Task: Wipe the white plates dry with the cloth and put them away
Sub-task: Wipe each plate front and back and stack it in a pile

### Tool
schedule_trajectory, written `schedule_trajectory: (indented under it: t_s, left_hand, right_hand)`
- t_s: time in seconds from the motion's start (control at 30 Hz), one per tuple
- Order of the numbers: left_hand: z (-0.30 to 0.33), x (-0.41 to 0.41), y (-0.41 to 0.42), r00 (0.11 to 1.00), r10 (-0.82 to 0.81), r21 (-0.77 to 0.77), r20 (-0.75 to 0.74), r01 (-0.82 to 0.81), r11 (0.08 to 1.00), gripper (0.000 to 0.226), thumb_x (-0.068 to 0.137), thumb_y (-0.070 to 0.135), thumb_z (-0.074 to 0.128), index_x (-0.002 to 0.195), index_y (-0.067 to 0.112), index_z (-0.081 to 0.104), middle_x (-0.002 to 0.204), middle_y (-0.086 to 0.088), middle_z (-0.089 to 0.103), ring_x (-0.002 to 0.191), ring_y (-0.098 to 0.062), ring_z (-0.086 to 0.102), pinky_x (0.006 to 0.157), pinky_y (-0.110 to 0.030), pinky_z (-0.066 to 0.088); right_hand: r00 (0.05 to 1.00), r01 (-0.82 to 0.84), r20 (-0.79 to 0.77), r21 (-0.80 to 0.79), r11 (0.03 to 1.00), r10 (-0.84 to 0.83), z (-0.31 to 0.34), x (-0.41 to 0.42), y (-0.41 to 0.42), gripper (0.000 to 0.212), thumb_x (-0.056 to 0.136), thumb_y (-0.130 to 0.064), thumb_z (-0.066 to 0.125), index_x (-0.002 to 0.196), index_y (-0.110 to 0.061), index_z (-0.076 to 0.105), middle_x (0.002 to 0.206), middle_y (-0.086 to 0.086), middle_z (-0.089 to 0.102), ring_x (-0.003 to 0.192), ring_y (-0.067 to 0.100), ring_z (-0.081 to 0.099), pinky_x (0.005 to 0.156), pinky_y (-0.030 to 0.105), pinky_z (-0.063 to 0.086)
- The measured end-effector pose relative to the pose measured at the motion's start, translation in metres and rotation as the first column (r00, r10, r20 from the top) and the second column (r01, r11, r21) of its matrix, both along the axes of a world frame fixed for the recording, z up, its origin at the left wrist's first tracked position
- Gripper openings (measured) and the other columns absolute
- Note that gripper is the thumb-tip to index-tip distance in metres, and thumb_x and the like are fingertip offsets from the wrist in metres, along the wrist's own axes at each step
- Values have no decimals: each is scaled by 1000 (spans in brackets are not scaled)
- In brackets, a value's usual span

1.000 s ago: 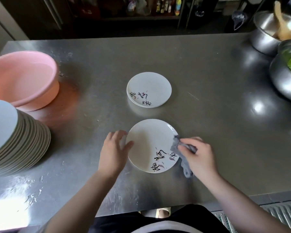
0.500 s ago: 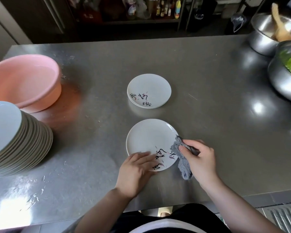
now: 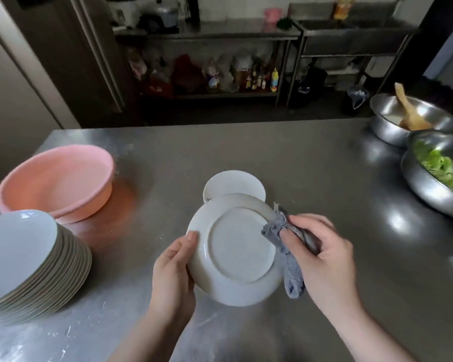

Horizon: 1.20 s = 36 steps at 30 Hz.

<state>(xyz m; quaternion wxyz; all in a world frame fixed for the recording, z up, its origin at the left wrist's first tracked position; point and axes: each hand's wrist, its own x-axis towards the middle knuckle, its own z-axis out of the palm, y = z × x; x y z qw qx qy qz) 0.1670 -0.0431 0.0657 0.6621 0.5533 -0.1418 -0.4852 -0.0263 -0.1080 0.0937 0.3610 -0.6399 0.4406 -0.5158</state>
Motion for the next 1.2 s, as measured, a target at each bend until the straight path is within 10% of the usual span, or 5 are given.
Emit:
schedule_trajectory:
  t_s: [0.13,0.27,0.43,0.83,1.2]
  left_hand:
    - [22,1,0,996,-54,-107,-70,46,993,40,87,32,57,105,-1,69,106,-14,72,91,-18,67,80,-34,48]
    - [43,-5,0,998,-60,-167,-20,56,984,28,82,33,61,87,7,69,85,-11,68,73,-15,60,60,-23,47]
    - [63,1,-6,996,-34,-273,-80,11,962,34,90,27,55,101,-3,68,100,-23,70,87,-27,66,72,-32,54]
    - [84,-2,-1,962,176,-317,210,-103,943,24,77,33,66,79,11,74,64,-2,64,54,-9,52,47,-14,40]
    - [98,-12,3,936,158,-426,316,-9,905,16,79,26,64,85,18,77,76,-4,74,66,-8,66,58,-15,49]
  right_hand:
    - [980,-52,-199,-177,983,16,15,11,-4,22,79,-8,76,95,-22,74,100,-13,63,97,6,62,85,10,42]
    - [959,-10,-270,-348,937,-91,34,40,-12,23,80,-7,72,100,-18,75,100,-10,62,93,4,58,86,8,40]
    - [888,-364,-446,-533,764,112,34,53,5,22,85,-11,66,104,-20,72,103,-8,60,87,10,50,82,23,43]
    - [997,-60,-75,-458,887,28,116,46,-37,20,81,-12,71,99,-20,74,102,-11,66,99,4,61,87,13,44]
    - [987,-141,-125,-403,904,99,111,75,-28,19,84,-15,68,98,-27,74,102,-15,65,101,9,58,89,18,43]
